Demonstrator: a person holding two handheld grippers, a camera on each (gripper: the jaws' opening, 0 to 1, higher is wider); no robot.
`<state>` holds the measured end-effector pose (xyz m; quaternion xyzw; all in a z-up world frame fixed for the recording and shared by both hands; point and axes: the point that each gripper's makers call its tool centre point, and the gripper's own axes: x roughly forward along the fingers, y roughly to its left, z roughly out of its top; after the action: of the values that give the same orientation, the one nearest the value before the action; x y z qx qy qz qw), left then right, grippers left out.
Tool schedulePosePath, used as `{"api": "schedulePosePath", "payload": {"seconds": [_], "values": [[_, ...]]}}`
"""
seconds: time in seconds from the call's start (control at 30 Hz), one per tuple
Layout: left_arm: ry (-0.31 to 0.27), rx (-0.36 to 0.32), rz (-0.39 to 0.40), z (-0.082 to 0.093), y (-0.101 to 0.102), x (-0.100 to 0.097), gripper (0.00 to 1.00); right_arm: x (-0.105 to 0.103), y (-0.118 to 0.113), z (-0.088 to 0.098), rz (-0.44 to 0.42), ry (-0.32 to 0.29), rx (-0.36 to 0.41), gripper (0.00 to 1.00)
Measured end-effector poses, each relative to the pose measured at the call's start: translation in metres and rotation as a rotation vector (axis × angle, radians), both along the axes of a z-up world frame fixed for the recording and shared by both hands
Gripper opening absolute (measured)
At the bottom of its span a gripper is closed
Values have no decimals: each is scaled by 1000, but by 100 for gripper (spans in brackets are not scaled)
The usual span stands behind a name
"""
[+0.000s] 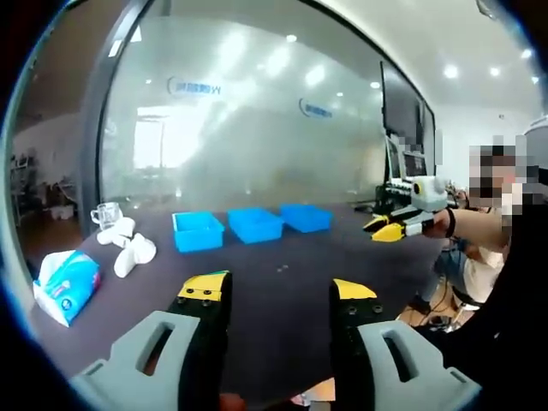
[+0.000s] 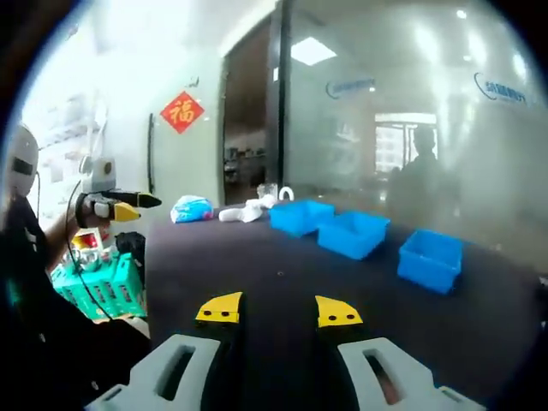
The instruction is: Sort the screws, nuts, and washers into the corresponding bins
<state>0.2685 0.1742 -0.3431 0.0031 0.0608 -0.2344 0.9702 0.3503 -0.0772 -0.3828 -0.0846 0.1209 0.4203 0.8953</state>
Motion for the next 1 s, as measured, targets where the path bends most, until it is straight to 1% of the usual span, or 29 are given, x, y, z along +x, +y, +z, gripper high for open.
{"api": "schedulePosePath", "payload": {"seconds": [0.1,0.17,0.2,0.27,0.33,0.4,0.6,0.67,0.7,0.8,0.87,0.9,0.93,1.0], "values": [[3,-1,-10,0,-2,-1,41,1,5,0,31,18,-36,26],[7,1,-14,-1,-3,-2,41,0,12,-3,81,39,-76,26],[10,2,-17,-2,-4,-2,41,-2,17,-3,116,32,-100,27],[19,1,-22,-3,-5,-3,41,-8,25,-9,184,57,-166,27],[21,3,-24,-3,-5,-3,41,-6,33,-12,217,58,-222,27],[20,7,-26,-3,-6,-3,41,1,36,-10,237,59,-248,27],[21,5,-23,-3,-5,-4,41,19,53,-2,263,92,-262,25],[24,9,-20,-4,-3,-4,41,24,59,-2,274,100,-280,25],[25,9,-18,-5,-2,-4,41,32,59,-2,282,99,-298,25],[28,11,-15,-6,-1,-4,41,42,68,-5,300,114,-336,23],[30,11,-14,-7,0,-4,41,42,74,-8,337,128,-356,23],[30,7,-15,-6,-1,-4,41,42,77,-11,357,151,-369,23],[29,4,-16,-6,-1,-4,41,44,81,-12,369,157,-379,23],[24,3,-15,-4,-1,-4,41,50,87,-18,392,148,-436,23]]}}
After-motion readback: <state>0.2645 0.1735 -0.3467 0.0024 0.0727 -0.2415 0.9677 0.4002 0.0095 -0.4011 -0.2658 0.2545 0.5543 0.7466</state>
